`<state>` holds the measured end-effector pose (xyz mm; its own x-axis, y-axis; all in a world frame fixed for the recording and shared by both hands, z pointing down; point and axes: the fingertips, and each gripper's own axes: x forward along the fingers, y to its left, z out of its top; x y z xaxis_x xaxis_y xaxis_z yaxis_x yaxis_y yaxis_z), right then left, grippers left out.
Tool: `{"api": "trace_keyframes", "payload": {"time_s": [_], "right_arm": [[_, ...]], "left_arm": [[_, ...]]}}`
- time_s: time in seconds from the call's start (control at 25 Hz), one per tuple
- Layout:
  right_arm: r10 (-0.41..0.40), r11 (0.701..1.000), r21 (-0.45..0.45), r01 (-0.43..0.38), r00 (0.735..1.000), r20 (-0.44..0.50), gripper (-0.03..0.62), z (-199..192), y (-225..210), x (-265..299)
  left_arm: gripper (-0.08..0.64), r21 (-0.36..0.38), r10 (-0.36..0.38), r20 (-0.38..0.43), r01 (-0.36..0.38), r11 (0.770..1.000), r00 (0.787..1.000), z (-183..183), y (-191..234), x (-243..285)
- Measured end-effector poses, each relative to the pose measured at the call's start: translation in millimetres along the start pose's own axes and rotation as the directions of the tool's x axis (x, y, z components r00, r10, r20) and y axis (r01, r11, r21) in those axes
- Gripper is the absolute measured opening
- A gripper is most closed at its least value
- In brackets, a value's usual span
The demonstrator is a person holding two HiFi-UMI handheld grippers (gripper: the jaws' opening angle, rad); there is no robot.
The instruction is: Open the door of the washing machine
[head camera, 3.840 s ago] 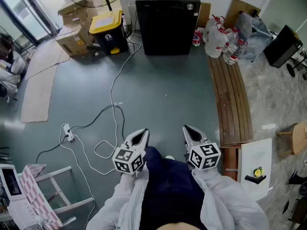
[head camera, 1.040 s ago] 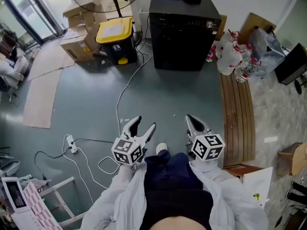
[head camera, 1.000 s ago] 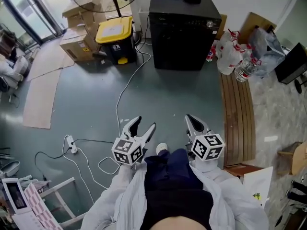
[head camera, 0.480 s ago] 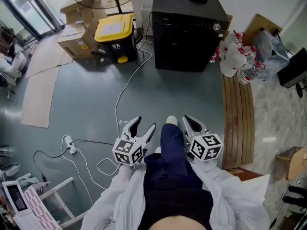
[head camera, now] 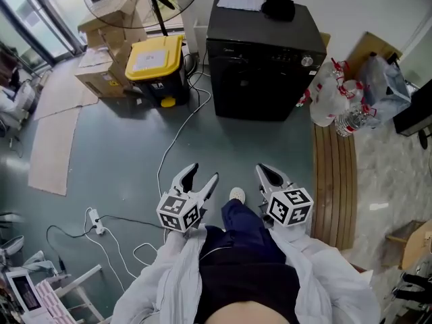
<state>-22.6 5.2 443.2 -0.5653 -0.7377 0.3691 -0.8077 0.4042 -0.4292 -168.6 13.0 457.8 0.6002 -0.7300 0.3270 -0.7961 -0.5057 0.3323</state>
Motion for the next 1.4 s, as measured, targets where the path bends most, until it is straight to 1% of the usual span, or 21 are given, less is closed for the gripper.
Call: {"api": "trace_keyframes", "payload": {"time_s": [0.16,0.4,0.56,0.68,0.8,1.0,1.16,1.28,1.4], "right_arm": [[0.001,1.0,0.003,-0.001,1.0,-0.004,0.012,24.8,-31.5,29.6],[0.029,1.0,-0.008,-0.029,0.999,-0.025,0.012,39.2,-63.8,64.3],[0.04,0.999,0.01,-0.039,0.998,-0.044,0.011,43.7,-78.4,80.9],[0.044,0.999,0.031,-0.042,0.997,-0.068,0.011,40.4,-83.7,88.7],[0.033,0.998,0.052,-0.028,0.996,-0.084,0.011,38.1,-92.8,102.8],[0.003,0.998,0.067,0.005,0.993,-0.116,0.011,36.5,-109.2,129.5],[-0.038,0.996,0.073,0.046,0.993,-0.11,0.011,50.8,-123.7,163.3],[-0.078,0.993,0.083,0.087,0.991,-0.109,0.011,69.8,-135.8,192.1],[-0.103,0.988,0.102,0.113,0.989,-0.104,0.012,90.1,-146.9,219.8]], "left_arm": [[0.282,0.016,-0.005,-0.012,0.005,1.0,1.0,20.1,13.9,45.8],[0.282,0.048,0.004,-0.018,-0.003,0.999,1.0,35.2,31.4,96.2],[0.281,0.036,0.01,-0.029,-0.009,0.999,1.0,38.7,35.9,113.4],[0.282,0.024,0.014,-0.063,-0.013,1.0,0.998,30.8,37.7,116.1],[0.281,0.023,0.009,-0.099,-0.006,1.0,0.995,26.4,49.3,127.7],[0.281,0.033,-0.022,-0.124,0.026,0.999,0.992,34.0,79.8,162.6],[0.281,0.02,-0.06,-0.147,0.064,0.998,0.987,39.5,115.9,199.0],[0.281,0.019,-0.095,-0.192,0.1,0.995,0.977,44.8,144.9,232.1],[0.281,0.037,-0.136,-0.241,0.149,0.988,0.961,53.9,169.8,268.4]]}}
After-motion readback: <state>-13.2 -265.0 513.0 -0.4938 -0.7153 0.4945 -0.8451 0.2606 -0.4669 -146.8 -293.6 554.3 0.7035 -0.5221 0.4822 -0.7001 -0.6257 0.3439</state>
